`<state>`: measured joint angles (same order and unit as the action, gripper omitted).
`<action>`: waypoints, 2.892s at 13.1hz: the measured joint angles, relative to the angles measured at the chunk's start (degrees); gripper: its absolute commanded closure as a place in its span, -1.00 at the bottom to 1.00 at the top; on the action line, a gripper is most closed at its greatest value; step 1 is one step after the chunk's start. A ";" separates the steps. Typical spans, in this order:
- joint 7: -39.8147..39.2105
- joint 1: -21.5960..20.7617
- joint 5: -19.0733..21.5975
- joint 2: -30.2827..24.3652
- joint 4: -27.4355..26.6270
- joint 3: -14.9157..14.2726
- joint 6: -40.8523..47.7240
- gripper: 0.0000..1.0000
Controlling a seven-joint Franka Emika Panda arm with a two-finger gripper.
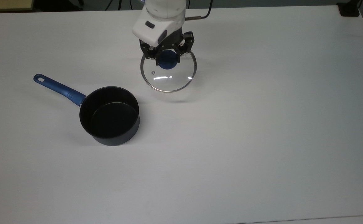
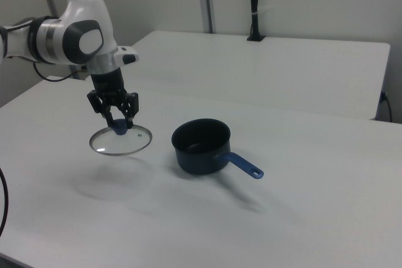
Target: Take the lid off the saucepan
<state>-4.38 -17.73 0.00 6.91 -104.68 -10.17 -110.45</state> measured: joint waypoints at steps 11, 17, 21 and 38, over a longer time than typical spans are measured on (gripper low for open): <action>14.59 -4.29 -2.08 9.91 -1.05 1.31 -11.78 0.07; 19.63 -4.32 -4.77 11.61 -1.06 3.16 -13.17 0.06; 19.77 -4.33 -5.31 12.10 -1.03 3.51 -13.18 -0.47; 8.70 14.02 -3.62 -3.28 4.21 10.28 3.21 -1.00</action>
<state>4.32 -3.70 -3.62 3.64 -100.47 0.10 -107.24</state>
